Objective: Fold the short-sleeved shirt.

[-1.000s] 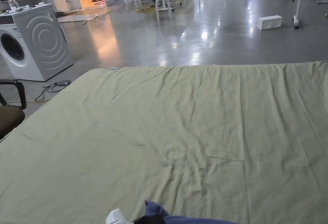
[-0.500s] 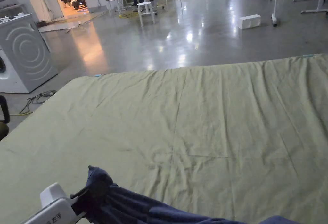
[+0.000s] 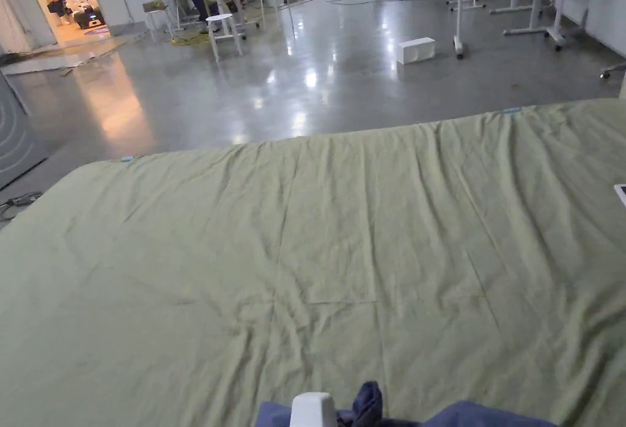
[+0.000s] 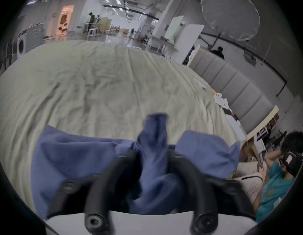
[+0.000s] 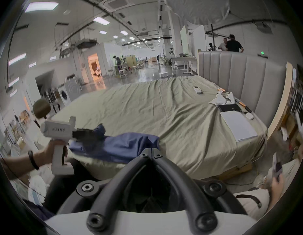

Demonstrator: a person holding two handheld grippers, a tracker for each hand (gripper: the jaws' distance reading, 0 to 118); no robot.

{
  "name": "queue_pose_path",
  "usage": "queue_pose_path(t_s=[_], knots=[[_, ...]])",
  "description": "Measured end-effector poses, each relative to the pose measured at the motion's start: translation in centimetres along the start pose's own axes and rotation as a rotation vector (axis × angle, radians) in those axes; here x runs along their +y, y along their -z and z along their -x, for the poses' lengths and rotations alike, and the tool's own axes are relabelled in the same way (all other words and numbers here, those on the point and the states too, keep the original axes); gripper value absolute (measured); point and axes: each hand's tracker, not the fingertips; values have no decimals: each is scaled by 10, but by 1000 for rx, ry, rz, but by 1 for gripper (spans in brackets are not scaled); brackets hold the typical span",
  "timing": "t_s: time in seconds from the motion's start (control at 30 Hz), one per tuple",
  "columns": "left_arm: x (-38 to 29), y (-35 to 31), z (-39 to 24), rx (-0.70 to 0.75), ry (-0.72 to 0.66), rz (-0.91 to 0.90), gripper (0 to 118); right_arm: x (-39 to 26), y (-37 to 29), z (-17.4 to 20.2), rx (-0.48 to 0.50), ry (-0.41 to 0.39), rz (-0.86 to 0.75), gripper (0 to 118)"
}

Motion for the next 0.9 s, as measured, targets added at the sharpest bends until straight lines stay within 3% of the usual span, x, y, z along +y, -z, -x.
queue_pose_path(t_s=[0.07,0.13,0.17,0.33,0.37,0.4,0.43,0.47,0.6,0.67,0.73,0.9], knots=[[1,2,-2,7,4,-5,84,-6,0,2,19,-18,16,0],[9,-15,5,15,-38,-57,103,-14,2,-1,55,8,19,0],[14,-25,8,-5,-72,-94,107,-16,3,-1,67,24,19,0],[39,-74,39,-46,-318,-303,105,-16,14,-4,103,104,25,0],[39,-72,45,-48,-383,-298,99,-15,15,-4,105,118,23,0],[38,-66,50,-62,-424,-269,77,-14,16,-5,112,134,20,0],[33,-54,50,-64,-434,-218,45,-12,16,-6,121,149,16,0],[28,-44,47,-49,-415,-188,1,-12,15,-7,123,158,12,0],[-7,10,13,-131,-360,50,0,-8,6,-10,105,172,-3,0],[-22,34,4,-69,-339,157,0,-12,4,-15,94,183,4,0],[-25,36,1,-70,-342,36,0,-16,4,-18,77,194,22,0],[1,3,15,-109,-334,57,2,-23,6,-24,64,211,55,0]])
